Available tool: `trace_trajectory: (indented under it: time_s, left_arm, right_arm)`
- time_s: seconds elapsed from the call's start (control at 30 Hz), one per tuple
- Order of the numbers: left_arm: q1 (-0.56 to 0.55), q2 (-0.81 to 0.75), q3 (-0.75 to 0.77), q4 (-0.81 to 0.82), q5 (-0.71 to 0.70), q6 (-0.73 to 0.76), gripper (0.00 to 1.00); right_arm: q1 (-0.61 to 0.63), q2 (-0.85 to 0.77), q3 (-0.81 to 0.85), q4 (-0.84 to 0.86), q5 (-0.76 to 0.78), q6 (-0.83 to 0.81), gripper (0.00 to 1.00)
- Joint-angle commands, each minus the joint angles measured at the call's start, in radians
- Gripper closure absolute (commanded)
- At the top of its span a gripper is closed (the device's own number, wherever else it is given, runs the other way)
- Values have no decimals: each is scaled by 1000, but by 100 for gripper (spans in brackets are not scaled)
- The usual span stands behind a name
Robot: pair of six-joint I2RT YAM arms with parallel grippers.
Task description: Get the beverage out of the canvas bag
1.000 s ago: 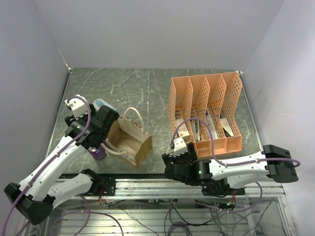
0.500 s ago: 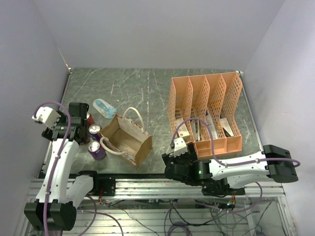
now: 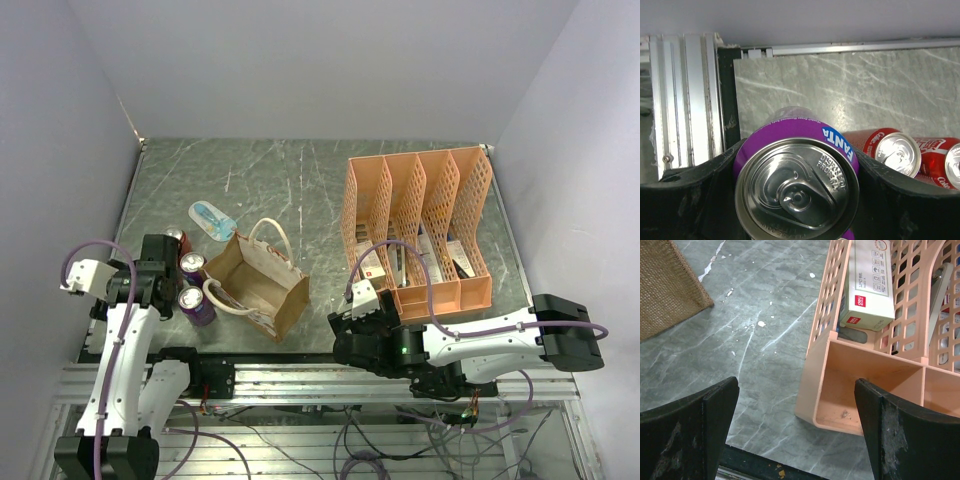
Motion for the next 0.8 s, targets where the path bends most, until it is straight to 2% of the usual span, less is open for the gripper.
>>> trace_trajectory:
  time_s: [0.0, 0.2, 0.37, 0.67, 0.77]
  left_arm:
    - [10, 18, 7, -47, 64, -123, 93]
    - [10, 110, 6, -138, 104, -265, 93]
    - [10, 90, -65, -57, 170, -262, 93]
    - [10, 79, -142, 49, 181, -261, 93]
    - [9, 80, -158, 88, 195, -260, 89]
  right_arm:
    - [3, 0, 20, -8, 37, 22, 0]
    - [3, -2, 21, -7, 37, 22, 0]
    - [4, 0, 22, -14, 38, 28, 0]
    - [3, -8, 18, -11, 37, 25, 0]
    - [3, -5, 20, -10, 37, 25, 0]
